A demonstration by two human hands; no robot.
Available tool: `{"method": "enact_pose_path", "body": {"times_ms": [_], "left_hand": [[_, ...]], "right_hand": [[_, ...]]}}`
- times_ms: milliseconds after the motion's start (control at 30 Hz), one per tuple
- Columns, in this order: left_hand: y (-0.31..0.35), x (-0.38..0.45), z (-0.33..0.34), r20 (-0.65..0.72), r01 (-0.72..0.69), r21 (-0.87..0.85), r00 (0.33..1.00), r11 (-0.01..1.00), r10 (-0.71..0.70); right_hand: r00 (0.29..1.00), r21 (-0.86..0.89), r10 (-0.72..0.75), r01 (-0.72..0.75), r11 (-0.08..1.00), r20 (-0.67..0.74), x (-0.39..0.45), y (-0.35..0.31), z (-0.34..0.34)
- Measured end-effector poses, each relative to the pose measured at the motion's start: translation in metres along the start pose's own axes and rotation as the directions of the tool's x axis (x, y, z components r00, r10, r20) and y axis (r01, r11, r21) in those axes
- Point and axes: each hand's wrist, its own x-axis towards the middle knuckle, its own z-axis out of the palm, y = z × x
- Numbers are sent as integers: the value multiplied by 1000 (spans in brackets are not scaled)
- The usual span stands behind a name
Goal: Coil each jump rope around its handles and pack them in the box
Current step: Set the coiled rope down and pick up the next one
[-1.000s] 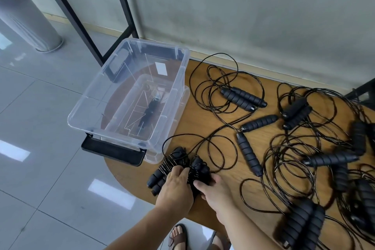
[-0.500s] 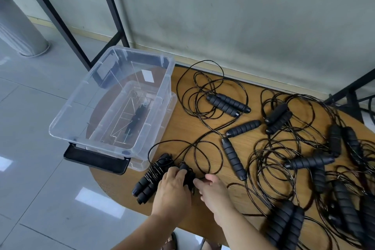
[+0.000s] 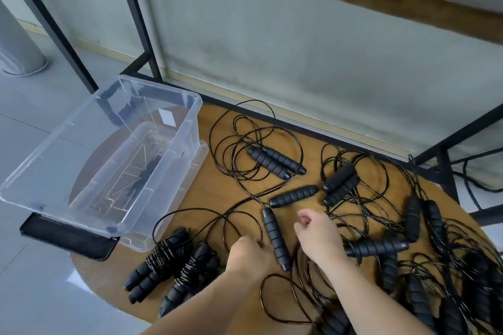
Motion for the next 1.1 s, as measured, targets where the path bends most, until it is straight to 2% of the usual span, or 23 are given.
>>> {"method": "enact_pose_path", "body": {"times_ms": [100, 167, 267, 433, 500, 567, 700, 867, 967, 1100], "left_hand": [[18, 26, 22, -58, 77, -4, 995, 997, -77], [26, 43, 36, -75, 136, -20, 988, 990, -137], [29, 63, 55, -124, 224, -79, 965, 971, -233], [29, 70, 57, -192, 232, -112, 949, 966, -251], [32, 65, 53, -181, 214, -216, 950, 953, -255], [42, 51, 41, -169, 178, -365, 953, 914, -253], [56, 23, 12, -121, 65, -653, 975, 755, -189], [88, -20, -26, -111, -94, -747, 994, 658, 15], [113, -44, -47, -99, -164, -736, 986, 657, 136], [145, -73, -72, -103, -231, -697, 969, 679, 223]], "right_hand": [[981, -251, -196, 186, 950, -14, 42, 0, -5], [951, -364, -305, 301, 882, 47, 65, 0, -3], [911, -493, -378, 408, 769, 164, 93, 7, 8], [855, -604, -463, 500, 620, 233, 113, 12, 13], [826, -590, -499, 546, 595, 262, 113, 8, 10], [826, -538, -497, 556, 634, 268, 106, -1, -1], [856, -431, -426, 516, 740, 293, 83, -31, -36], [879, -15, -255, 285, 958, 402, 51, -60, -90], [862, 295, -213, 78, 952, 459, 29, -73, -120], [879, 490, -229, -6, 872, 418, 3, -88, -158]]}}
